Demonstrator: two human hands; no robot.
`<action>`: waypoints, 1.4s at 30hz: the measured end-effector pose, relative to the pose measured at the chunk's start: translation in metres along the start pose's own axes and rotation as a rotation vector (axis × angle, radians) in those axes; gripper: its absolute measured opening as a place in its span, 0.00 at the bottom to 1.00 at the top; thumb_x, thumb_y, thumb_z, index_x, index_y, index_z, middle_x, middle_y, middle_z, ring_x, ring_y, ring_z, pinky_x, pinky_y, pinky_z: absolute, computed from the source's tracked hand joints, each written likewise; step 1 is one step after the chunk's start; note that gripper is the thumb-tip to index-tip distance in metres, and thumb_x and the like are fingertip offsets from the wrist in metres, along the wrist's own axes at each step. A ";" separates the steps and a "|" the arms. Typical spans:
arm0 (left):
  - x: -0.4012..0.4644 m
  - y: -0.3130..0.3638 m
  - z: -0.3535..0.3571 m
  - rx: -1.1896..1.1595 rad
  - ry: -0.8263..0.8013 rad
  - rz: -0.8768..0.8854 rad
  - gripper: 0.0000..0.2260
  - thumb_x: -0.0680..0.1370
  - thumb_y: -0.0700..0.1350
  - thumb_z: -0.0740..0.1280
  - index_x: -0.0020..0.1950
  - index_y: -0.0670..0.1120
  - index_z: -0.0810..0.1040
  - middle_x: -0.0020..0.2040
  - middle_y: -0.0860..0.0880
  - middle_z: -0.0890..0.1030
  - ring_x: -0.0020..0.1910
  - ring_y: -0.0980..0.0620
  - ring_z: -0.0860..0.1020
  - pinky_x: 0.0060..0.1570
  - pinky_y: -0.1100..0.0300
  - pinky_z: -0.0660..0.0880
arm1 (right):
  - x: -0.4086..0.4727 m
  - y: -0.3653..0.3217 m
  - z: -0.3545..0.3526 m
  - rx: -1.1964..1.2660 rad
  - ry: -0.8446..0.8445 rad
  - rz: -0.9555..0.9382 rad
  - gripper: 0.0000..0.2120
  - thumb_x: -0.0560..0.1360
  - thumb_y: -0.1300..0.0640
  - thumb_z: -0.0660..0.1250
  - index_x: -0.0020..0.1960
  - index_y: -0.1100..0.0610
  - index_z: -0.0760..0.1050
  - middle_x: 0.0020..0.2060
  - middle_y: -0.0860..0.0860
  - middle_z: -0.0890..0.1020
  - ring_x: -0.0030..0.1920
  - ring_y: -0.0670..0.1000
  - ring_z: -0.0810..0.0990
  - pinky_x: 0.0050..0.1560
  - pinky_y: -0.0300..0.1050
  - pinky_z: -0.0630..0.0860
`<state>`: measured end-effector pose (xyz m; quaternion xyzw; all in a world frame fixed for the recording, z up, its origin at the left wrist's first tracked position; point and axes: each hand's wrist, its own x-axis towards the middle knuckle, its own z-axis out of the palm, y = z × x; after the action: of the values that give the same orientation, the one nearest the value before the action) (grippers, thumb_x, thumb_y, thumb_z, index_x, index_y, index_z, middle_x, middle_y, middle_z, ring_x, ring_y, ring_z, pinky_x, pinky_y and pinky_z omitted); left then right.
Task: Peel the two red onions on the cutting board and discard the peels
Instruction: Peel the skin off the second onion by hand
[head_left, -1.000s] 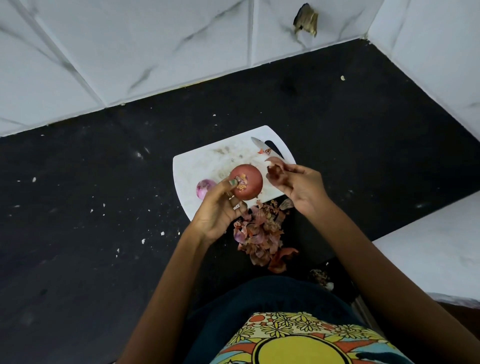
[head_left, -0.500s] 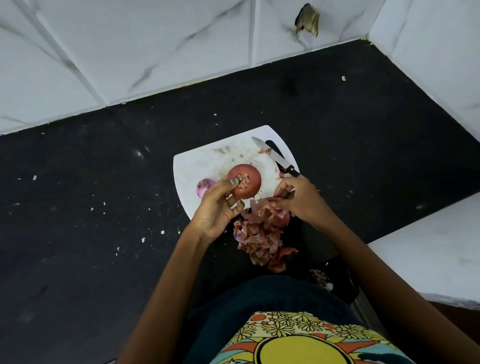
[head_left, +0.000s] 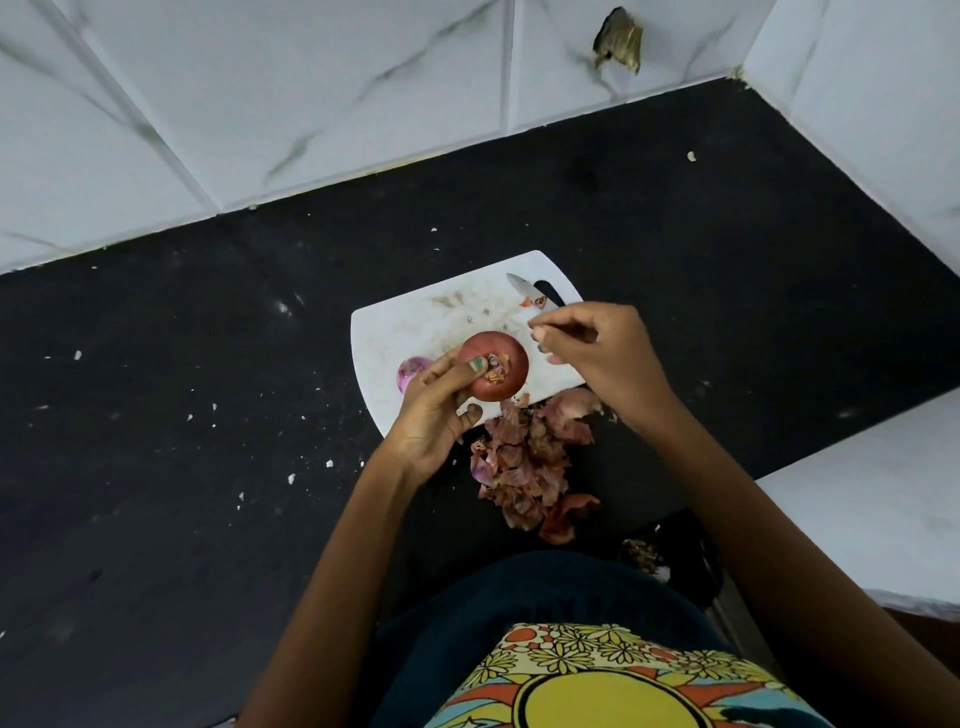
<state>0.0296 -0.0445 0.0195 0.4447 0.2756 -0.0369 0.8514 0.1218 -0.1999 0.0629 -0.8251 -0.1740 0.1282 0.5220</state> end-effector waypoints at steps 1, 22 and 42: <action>-0.001 0.001 0.001 0.032 0.005 0.003 0.11 0.69 0.44 0.69 0.51 0.48 0.78 0.41 0.53 0.82 0.39 0.59 0.77 0.36 0.65 0.69 | 0.001 -0.004 0.003 0.006 -0.003 -0.032 0.07 0.73 0.62 0.70 0.51 0.59 0.83 0.45 0.51 0.85 0.45 0.43 0.83 0.47 0.36 0.79; -0.006 0.015 -0.016 0.275 -0.066 0.062 0.21 0.70 0.39 0.74 0.63 0.47 0.79 0.60 0.44 0.79 0.54 0.46 0.81 0.41 0.58 0.79 | 0.006 -0.010 0.009 -0.043 -0.325 -0.032 0.07 0.67 0.58 0.77 0.43 0.51 0.83 0.41 0.47 0.86 0.65 0.54 0.75 0.66 0.57 0.71; -0.007 0.017 -0.021 0.352 -0.065 0.066 0.16 0.75 0.35 0.68 0.60 0.50 0.79 0.53 0.49 0.81 0.50 0.51 0.81 0.40 0.60 0.79 | 0.002 -0.024 0.014 -0.116 -0.348 -0.043 0.08 0.66 0.62 0.78 0.43 0.59 0.81 0.39 0.52 0.85 0.40 0.44 0.84 0.47 0.36 0.80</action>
<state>0.0201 -0.0193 0.0260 0.5943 0.2225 -0.0711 0.7696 0.1150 -0.1785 0.0785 -0.8154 -0.2864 0.2475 0.4380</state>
